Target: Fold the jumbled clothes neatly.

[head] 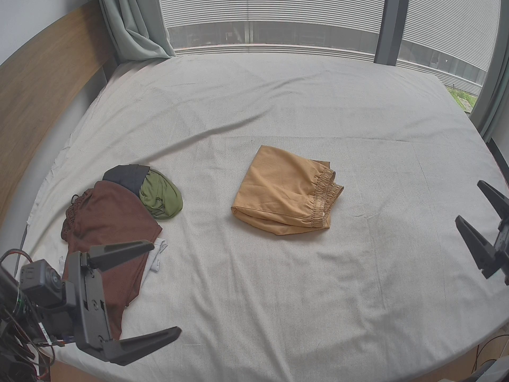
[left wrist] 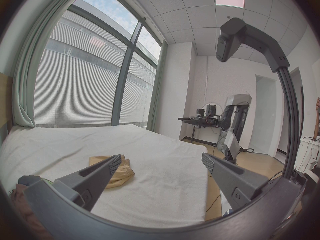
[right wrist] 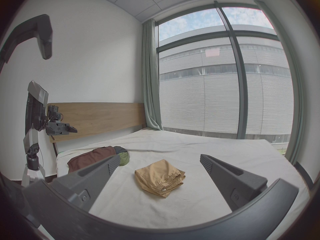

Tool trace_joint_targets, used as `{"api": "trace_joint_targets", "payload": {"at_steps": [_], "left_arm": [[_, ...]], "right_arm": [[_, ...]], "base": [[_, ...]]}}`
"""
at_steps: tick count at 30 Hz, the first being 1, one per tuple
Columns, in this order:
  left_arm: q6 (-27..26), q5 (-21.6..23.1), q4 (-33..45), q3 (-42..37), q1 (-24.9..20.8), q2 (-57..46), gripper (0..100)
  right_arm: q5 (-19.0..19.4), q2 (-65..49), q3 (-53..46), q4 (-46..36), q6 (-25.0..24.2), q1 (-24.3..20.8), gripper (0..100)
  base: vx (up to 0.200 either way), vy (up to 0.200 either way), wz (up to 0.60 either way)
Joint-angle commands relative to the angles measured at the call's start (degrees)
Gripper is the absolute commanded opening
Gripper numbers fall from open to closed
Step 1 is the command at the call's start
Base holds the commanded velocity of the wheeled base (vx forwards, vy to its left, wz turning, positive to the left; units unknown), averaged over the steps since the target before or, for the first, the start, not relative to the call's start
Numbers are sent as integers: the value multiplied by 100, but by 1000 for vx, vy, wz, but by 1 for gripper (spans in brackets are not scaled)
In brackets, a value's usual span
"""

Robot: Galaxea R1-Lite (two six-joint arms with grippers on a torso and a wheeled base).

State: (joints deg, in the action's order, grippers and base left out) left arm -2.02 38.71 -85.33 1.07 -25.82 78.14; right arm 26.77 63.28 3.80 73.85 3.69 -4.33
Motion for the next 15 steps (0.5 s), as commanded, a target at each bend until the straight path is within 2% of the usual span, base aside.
{"api": "trace_joint_targets", "payload": {"at_steps": [1, 4, 7, 11, 15], "left_arm": [[18, -241, 509, -107, -37, -1073, 100], [9, -364, 1019, -107, -20, -1486, 100], [9, -654, 1792, -107, -11, -2136, 100], [-9, -715, 2451, -107, -11, -2822, 100], [35, -715, 3234, -107, 121, -3710, 100]], "right_arm": [[12, -1195, -380, -275, -9, 239, 100], [12, -1916, -380, -925, -35, 222, 100], [21, -3111, -380, -2173, -44, 222, 100], [4, -4210, -380, -3316, -62, 239, 100], [-172, -5326, -380, -4467, -185, 292, 100]], "base": [[0, 0, 0], [0, 0, 0], [0, 0, 0], [0, 0, 0], [0, 0, 0]]}}
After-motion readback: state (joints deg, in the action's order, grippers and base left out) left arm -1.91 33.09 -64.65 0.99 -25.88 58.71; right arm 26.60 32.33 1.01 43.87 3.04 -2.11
